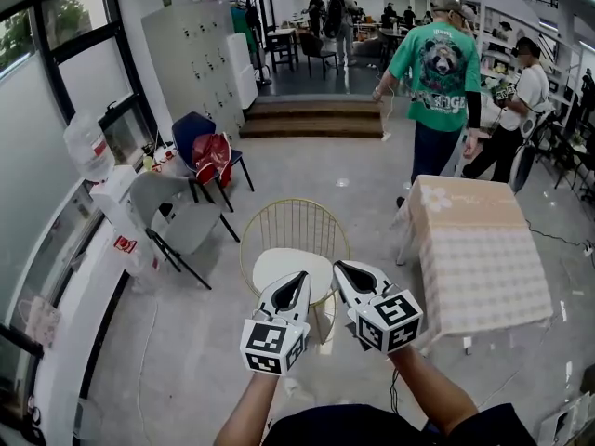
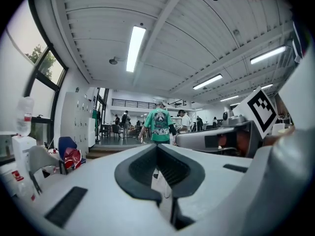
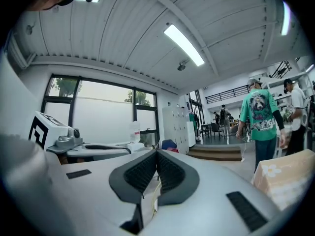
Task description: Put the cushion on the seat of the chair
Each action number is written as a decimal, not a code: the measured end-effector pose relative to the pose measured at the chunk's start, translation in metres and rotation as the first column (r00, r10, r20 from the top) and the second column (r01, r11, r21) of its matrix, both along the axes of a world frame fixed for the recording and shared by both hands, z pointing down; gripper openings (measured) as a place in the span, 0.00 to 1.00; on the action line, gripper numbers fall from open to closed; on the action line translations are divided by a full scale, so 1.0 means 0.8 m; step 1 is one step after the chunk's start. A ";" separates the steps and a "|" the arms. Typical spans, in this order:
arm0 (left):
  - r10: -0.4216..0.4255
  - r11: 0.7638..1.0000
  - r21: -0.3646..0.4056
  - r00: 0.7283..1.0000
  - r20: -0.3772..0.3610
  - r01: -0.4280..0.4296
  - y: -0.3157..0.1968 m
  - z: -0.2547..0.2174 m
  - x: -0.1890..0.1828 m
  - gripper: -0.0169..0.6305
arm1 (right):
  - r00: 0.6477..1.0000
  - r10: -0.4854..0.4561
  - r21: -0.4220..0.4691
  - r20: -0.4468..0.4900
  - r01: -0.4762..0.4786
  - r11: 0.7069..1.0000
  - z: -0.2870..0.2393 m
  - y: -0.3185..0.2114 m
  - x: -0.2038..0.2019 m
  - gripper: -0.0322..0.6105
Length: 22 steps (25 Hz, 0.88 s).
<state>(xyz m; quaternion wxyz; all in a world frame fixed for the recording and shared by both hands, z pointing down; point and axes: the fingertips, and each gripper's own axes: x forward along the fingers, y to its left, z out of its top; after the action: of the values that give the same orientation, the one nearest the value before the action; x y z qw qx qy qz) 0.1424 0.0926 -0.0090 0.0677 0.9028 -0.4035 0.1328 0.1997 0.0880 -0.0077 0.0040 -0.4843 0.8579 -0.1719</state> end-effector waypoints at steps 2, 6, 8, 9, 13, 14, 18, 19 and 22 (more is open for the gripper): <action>-0.007 1.000 0.008 1.000 -0.002 0.007 0.006 -0.004 -0.001 0.03 | 1.000 -0.005 0.013 0.000 0.005 1.000 -0.005 0.007 0.001 0.08; -0.016 1.000 0.017 1.000 -0.005 0.016 0.018 -0.008 0.000 0.03 | 1.000 -0.016 0.025 -0.003 0.016 1.000 -0.008 0.020 0.001 0.08; -0.017 1.000 0.018 1.000 -0.008 0.017 0.021 -0.011 0.002 0.03 | 1.000 -0.018 0.025 -0.004 0.018 1.000 -0.009 0.022 0.002 0.08; -0.017 1.000 0.018 1.000 -0.008 0.017 0.022 -0.012 0.002 0.03 | 1.000 -0.018 0.025 -0.002 0.018 1.000 -0.010 0.022 0.002 0.08; -0.019 1.000 0.018 1.000 -0.012 0.019 0.024 -0.014 -0.003 0.03 | 1.000 -0.018 0.026 0.009 0.018 1.000 -0.012 0.022 0.000 0.08; -0.021 1.000 0.019 1.000 -0.012 0.021 0.025 -0.014 -0.003 0.03 | 1.000 -0.019 0.026 0.010 0.019 0.999 -0.012 0.023 -0.001 0.08; -0.024 0.999 0.024 1.000 -0.007 0.025 0.024 -0.018 -0.006 0.03 | 1.000 -0.025 0.031 0.017 0.024 0.999 -0.014 0.023 -0.003 0.08; -0.022 0.999 0.026 1.000 -0.003 0.022 0.024 -0.019 -0.006 0.03 | 1.000 -0.026 0.032 0.018 0.025 0.999 -0.015 0.023 -0.004 0.08; -0.012 1.000 0.027 1.000 0.006 0.012 0.023 -0.020 -0.005 0.03 | 0.999 -0.028 0.033 0.020 0.027 0.999 -0.015 0.022 -0.005 0.08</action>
<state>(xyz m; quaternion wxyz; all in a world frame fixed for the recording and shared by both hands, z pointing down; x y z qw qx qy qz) 0.1384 0.1107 -0.0247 0.0549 0.9007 -0.4109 0.1299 0.1957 0.1058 -0.0196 0.0181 -0.4705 0.8670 -0.1630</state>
